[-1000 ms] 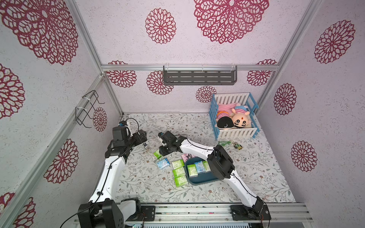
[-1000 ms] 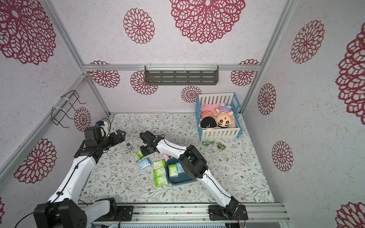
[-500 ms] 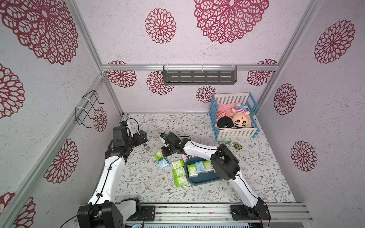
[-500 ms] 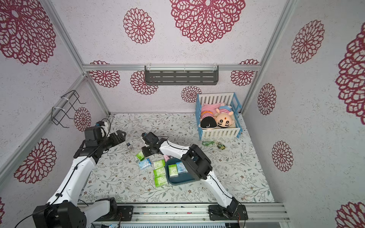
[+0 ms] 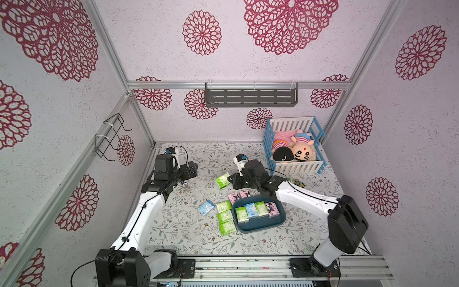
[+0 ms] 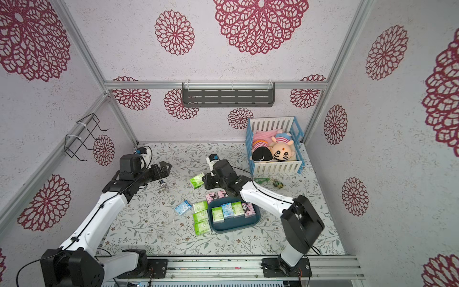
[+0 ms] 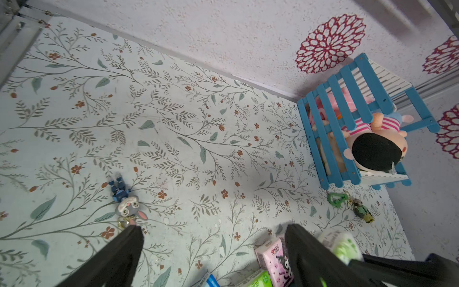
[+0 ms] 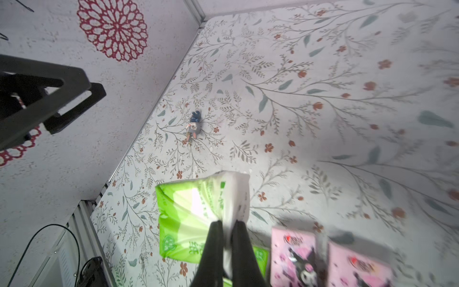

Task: Put the pocket tissues into the storage box
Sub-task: Pick up the pocket tissues from the center of the board, then place the pocket tissues in the storage box.

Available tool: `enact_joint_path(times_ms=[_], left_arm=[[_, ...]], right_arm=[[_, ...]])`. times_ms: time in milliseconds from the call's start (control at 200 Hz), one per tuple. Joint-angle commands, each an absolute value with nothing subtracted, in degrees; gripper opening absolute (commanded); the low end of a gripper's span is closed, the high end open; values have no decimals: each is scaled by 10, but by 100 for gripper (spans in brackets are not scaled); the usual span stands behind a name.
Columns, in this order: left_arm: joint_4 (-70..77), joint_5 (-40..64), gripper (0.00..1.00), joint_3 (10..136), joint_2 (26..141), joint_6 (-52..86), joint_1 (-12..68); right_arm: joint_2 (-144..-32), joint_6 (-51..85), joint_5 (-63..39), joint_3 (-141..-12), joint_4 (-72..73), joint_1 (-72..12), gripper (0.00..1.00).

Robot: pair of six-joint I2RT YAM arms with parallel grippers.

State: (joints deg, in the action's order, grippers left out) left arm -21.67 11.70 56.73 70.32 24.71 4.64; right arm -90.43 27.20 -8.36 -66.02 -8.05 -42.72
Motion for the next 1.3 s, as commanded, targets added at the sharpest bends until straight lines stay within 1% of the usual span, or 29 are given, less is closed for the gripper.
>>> enact_joint_path(times_ms=[0, 330, 460, 555, 661, 821, 1081, 1296], left_arm=[[-179, 128, 97, 583, 717, 248, 65], [-148, 140, 97, 591, 752, 255, 97], [-133, 139, 97, 586, 767, 253, 109], [-134, 139, 97, 593, 781, 251, 111], [-132, 135, 97, 597, 785, 252, 110], [-138, 125, 97, 598, 784, 247, 110], [-142, 110, 97, 584, 777, 236, 110], [-142, 108, 97, 587, 783, 234, 111]], right_arm=[[-830, 278, -54, -606, -121, -425, 0], [-626, 338, -34, -430, -208, -418, 0], [-564, 373, -33, -377, -228, -425, 0], [-538, 396, -25, -355, -236, -438, 0], [-541, 412, -17, -343, -234, -460, 0], [-587, 433, -12, -329, -214, -490, 0], [-615, 479, -4, -316, -186, -500, 0], [-645, 499, -10, -318, -176, -510, 5]])
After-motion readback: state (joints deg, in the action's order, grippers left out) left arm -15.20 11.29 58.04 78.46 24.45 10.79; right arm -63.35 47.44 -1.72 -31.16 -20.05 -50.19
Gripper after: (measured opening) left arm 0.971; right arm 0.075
